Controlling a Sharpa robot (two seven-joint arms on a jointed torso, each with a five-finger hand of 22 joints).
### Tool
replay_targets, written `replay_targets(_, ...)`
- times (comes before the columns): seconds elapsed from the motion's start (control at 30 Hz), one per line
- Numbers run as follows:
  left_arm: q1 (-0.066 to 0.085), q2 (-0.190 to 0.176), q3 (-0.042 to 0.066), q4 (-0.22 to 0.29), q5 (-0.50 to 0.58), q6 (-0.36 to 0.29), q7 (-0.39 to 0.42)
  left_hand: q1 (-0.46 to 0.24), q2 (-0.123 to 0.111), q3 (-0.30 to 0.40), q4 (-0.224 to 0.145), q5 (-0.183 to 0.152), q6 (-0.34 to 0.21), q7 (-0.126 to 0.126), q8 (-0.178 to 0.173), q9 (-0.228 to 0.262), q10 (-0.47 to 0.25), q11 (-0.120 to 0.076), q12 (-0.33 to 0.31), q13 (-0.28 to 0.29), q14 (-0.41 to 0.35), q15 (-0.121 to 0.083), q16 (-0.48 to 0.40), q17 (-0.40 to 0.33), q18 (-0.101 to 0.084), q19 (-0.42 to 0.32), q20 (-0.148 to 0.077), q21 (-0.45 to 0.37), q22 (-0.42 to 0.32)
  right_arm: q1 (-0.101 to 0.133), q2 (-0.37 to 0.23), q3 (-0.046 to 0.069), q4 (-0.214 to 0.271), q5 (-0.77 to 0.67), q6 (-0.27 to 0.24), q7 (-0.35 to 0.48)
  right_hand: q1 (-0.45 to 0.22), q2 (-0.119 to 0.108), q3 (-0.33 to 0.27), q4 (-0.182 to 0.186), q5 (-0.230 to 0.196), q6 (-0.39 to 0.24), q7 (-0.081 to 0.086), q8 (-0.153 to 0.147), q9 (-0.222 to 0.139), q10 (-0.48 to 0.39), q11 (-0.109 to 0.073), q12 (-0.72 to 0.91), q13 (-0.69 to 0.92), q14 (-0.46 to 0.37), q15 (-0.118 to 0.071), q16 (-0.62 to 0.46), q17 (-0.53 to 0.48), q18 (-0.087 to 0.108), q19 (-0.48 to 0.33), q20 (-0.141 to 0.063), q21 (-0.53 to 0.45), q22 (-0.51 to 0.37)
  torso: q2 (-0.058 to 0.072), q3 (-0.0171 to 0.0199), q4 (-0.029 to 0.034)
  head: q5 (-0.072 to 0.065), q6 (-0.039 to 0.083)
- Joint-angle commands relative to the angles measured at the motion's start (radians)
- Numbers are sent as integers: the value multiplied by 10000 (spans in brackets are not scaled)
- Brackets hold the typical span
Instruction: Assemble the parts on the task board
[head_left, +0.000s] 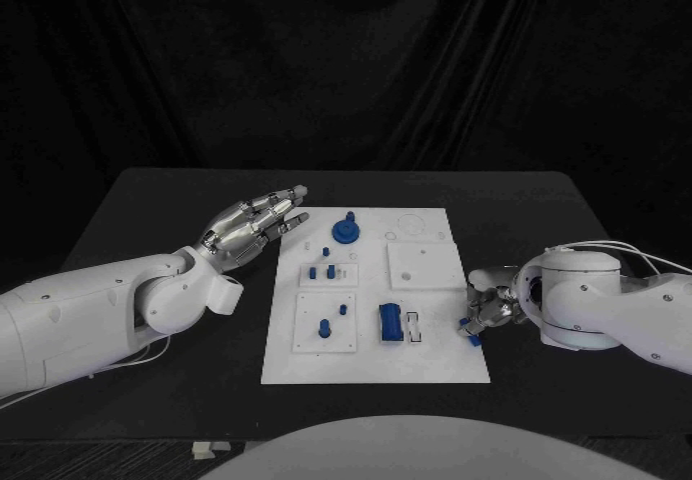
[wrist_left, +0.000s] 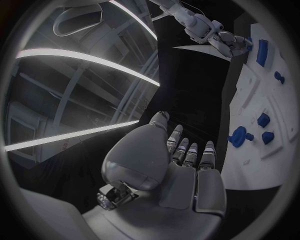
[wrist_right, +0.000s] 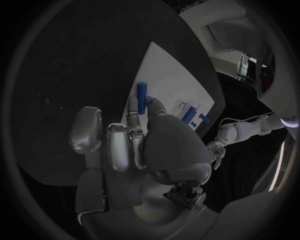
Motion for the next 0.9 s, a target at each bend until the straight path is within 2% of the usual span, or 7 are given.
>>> replay_targets(0.03,-19,19,9,-7,9,159,3,75,-6,3,-31,35,-57,-3,-18,-12,22,60,-45,-3,3,75,-15,-10,97,3,78,25,12,-57,-46,-41,11,473,-200,-244,120,-19,1574,-1232,278,-51,106,-10,-6,1065,129,25,2627,528,49,-29,-32,17,-43,57,-51,1449,-3,0,5,40,1)
replay_targets(0.1,-19,23,9,-14,9,160,-13,75,-6,3,-31,35,-57,-3,-18,-12,22,60,-45,-3,3,75,-15,-10,97,3,78,25,12,-55,-95,-40,51,543,-310,-238,-310,-139,2328,-1552,361,-21,128,42,26,1065,142,25,2627,526,63,-13,-48,13,-40,114,-56,1452,-4,0,6,49,1)
replay_targets(0.13,-19,25,9,-16,9,159,-18,75,-6,3,-31,35,-57,-3,-18,-12,22,60,-45,-3,3,75,-15,-10,97,3,78,25,12,-54,-115,-39,70,572,-353,-235,-310,-139,2328,-1552,361,-21,128,42,26,1065,142,25,2627,526,63,-13,-48,13,-40,114,-56,1452,-6,-2,5,56,1)
replay_targets(0.17,-20,30,9,-21,9,157,-26,75,-6,3,-31,35,-57,-3,-18,-12,22,60,-45,-3,3,75,-15,-10,97,3,78,25,12,-50,-158,-39,116,645,-447,-228,-977,-335,3229,-1942,425,-12,86,125,91,1065,183,25,2627,526,78,12,-64,24,-29,112,-54,1455,-4,-4,6,58,1)
replay_targets(0.3,-20,50,9,-39,9,153,-48,86,7,22,-48,47,-74,3,-21,-13,19,68,-46,-3,3,82,-15,-11,99,6,90,28,19,38,-248,-37,261,1020,-653,-230,-1199,-396,3532,-2108,432,-37,124,157,127,1065,144,25,2627,528,83,29,-55,65,-77,114,-278,1399,-3,-7,3,68,1)
replay_targets(0.57,-23,99,9,-72,9,163,-109,101,36,56,-71,66,-101,10,-27,-15,18,77,-42,-1,4,92,-11,-9,102,9,110,29,21,479,-107,-36,385,2999,-766,-216,-1464,-405,3826,-2230,448,-97,134,175,159,1065,137,25,2627,546,99,78,20,117,-119,113,-537,1332,-17,-3,0,83,1)
replay_targets(0.9,-26,118,9,-67,9,172,-161,119,90,117,-100,88,-139,27,-33,-17,13,102,-45,-1,4,118,-10,-9,105,13,140,32,28,531,575,-37,-7,3781,-713,-144,-1665,-401,3944,-2234,419,-112,114,208,195,1065,107,25,2627,540,90,73,-42,154,-139,104,-709,1286,-2,-9,8,56,1)
